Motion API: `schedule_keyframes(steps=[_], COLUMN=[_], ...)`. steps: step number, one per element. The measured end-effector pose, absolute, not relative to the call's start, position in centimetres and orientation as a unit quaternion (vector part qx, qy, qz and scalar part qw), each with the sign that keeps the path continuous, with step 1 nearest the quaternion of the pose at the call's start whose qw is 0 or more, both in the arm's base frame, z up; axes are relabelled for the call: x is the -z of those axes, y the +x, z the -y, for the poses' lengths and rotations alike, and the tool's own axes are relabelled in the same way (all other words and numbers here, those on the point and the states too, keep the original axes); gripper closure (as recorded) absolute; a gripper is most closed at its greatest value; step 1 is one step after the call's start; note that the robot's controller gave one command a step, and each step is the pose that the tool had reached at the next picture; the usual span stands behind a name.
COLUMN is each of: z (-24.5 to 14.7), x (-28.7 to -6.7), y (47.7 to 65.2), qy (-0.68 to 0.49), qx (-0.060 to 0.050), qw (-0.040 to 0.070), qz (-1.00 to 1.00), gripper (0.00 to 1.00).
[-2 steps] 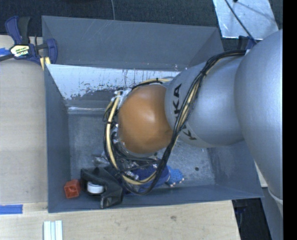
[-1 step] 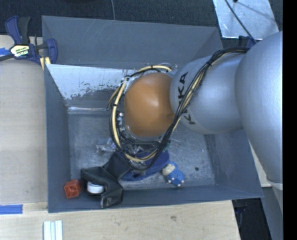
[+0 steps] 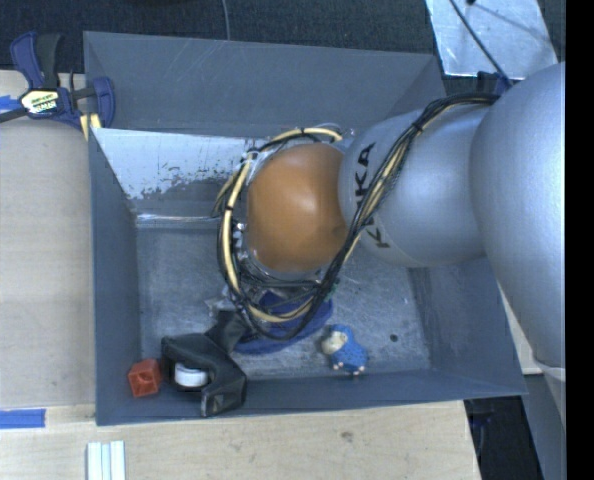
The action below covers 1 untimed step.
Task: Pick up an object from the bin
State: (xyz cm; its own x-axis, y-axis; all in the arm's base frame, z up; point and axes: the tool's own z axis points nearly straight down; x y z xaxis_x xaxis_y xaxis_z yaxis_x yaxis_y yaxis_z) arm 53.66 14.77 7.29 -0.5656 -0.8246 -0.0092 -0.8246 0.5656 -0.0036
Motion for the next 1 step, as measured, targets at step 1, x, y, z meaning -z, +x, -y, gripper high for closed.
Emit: schedule_keyframes(steps=[1], z=[-15.04], x=[-20.97], y=[53.38], qy=[-0.461], qx=[0.001], qw=[0.006], qz=[-0.887], gripper=[1.00])
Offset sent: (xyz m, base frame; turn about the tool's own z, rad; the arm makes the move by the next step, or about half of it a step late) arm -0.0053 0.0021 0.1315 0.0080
